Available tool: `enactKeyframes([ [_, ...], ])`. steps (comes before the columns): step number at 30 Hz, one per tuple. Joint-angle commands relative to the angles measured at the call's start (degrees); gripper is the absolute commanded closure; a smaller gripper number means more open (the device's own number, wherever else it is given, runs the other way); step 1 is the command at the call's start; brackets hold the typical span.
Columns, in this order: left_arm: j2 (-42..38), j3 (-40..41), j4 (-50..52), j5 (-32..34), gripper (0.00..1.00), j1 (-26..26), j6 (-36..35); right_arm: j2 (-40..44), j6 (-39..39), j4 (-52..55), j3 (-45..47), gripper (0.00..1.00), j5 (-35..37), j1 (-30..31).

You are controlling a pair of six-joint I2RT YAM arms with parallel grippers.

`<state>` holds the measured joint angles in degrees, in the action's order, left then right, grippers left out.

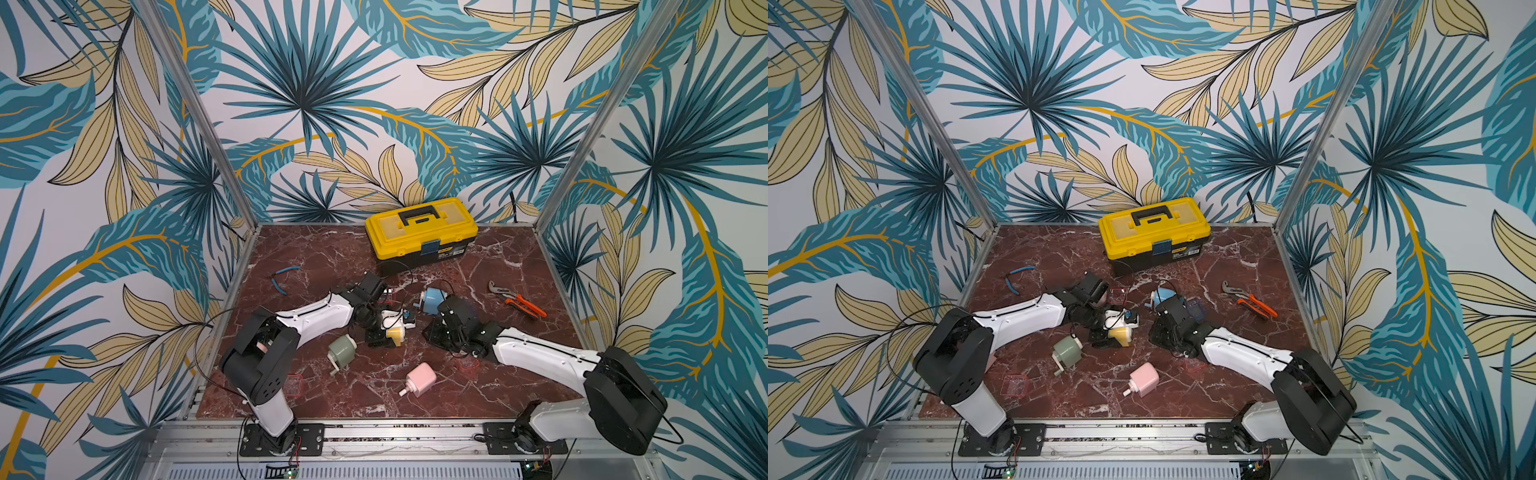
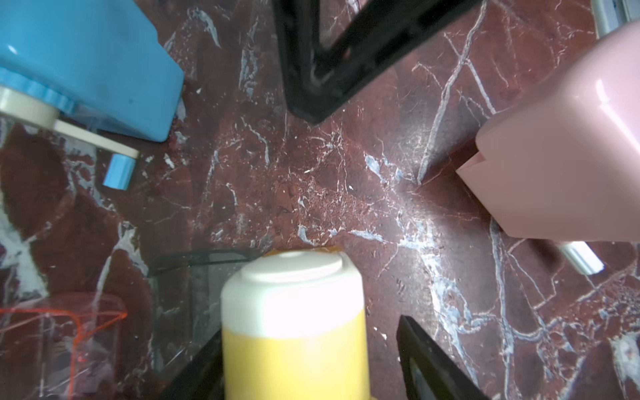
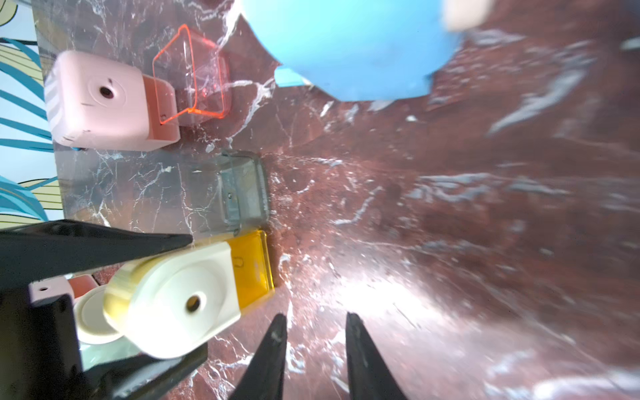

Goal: Put the tray back into the pencil sharpener
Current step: Pick up the pencil sharpener from the center of the board.

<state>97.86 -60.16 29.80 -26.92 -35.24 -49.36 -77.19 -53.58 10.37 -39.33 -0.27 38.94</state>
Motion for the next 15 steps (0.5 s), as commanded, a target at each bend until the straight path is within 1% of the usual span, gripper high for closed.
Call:
enactKeyframes([
  [1, 1.5, -1.7, 0.4, -0.6, 0.32, -0.4, -0.4, 3.1, 0.6, 7.0, 1.8, 0.69, 4.6, 0.1],
  [3, 2.1, -2.1, 0.7, -0.1, 0.38, -0.7, -0.3, 4.5, 0.5, 8.0, 2.1, 0.69, 5.4, 0.1],
  [5, 2.6, -2.8, 1.1, 0.5, 0.46, -0.9, 0.0, 5.9, 0.5, 8.6, 2.5, 0.69, 6.3, 0.1],
  [8, 2.4, -4.1, 2.4, 1.8, 0.56, -1.1, 1.5, 8.0, 0.7, 10.1, 2.7, 0.69, 7.9, 0.1],
  [10, 1.3, -4.8, 3.6, 2.8, 0.60, -1.2, 2.4, 9.4, 0.9, 11.0, 2.7, 0.69, 9.1, 0.1],
  [12, -1.1, -4.8, 4.1, 3.8, 0.62, -1.2, 4.4, 11.1, 1.1, 11.9, 2.7, 0.69, 10.4, 0.1],
  [15, -6.2, -4.5, 4.4, 6.2, 0.64, -1.1, 9.9, 13.3, 1.7, 13.1, 2.6, 0.69, 12.3, 0.1],
])
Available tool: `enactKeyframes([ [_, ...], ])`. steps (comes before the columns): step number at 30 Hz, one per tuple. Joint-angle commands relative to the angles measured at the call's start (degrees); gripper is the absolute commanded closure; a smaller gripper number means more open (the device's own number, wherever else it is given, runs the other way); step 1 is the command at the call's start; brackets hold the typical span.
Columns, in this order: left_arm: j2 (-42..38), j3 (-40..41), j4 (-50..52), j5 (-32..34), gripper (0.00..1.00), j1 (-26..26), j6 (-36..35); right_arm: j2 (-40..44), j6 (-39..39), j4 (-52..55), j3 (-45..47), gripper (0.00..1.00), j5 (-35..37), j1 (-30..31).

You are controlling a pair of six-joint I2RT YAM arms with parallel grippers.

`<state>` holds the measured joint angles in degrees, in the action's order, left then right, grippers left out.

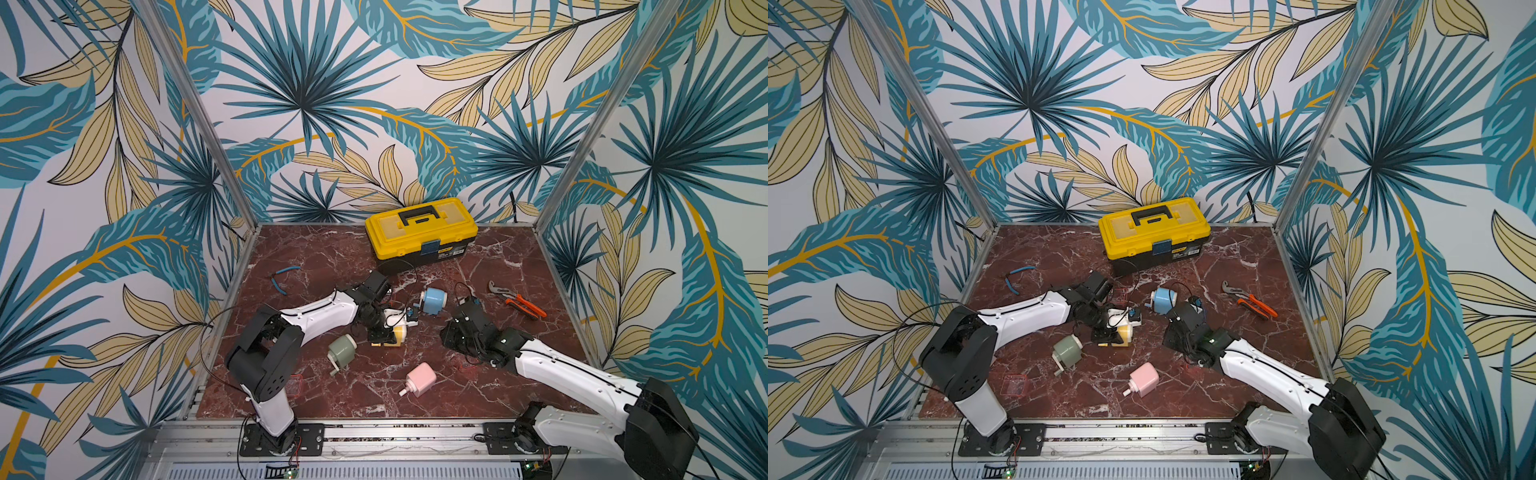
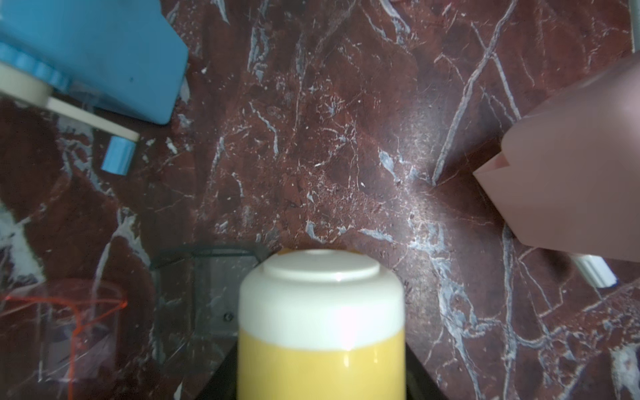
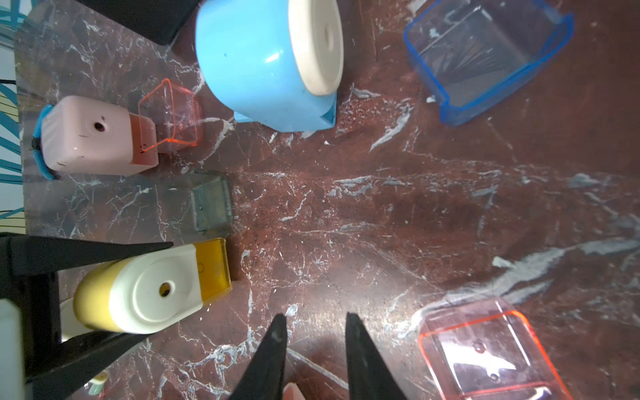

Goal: Put the tray back into the pencil sharpener
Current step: Pick up the pencil sharpener from the center of the board.

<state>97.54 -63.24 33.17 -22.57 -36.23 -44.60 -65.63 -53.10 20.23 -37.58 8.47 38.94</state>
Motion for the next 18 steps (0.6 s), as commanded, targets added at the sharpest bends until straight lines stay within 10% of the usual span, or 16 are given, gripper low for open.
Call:
enactKeyframes([
  [1, -7.9, -1.4, 0.9, 3.1, 0.65, 0.1, 8.3, 2.5, 1.3, 3.7, 0.8, 0.69, 4.2, 0.2],
  [12, -23.6, 0.0, 1.0, 13.6, 1.00, 18.0, 48.1, 1.2, 4.0, 5.2, -2.0, 0.69, 7.4, 0.0],
  [18, -22.6, 1.4, 1.0, 16.0, 1.00, 28.2, 54.0, -2.9, 5.7, 5.4, -5.5, 0.69, 5.9, 0.0],
])
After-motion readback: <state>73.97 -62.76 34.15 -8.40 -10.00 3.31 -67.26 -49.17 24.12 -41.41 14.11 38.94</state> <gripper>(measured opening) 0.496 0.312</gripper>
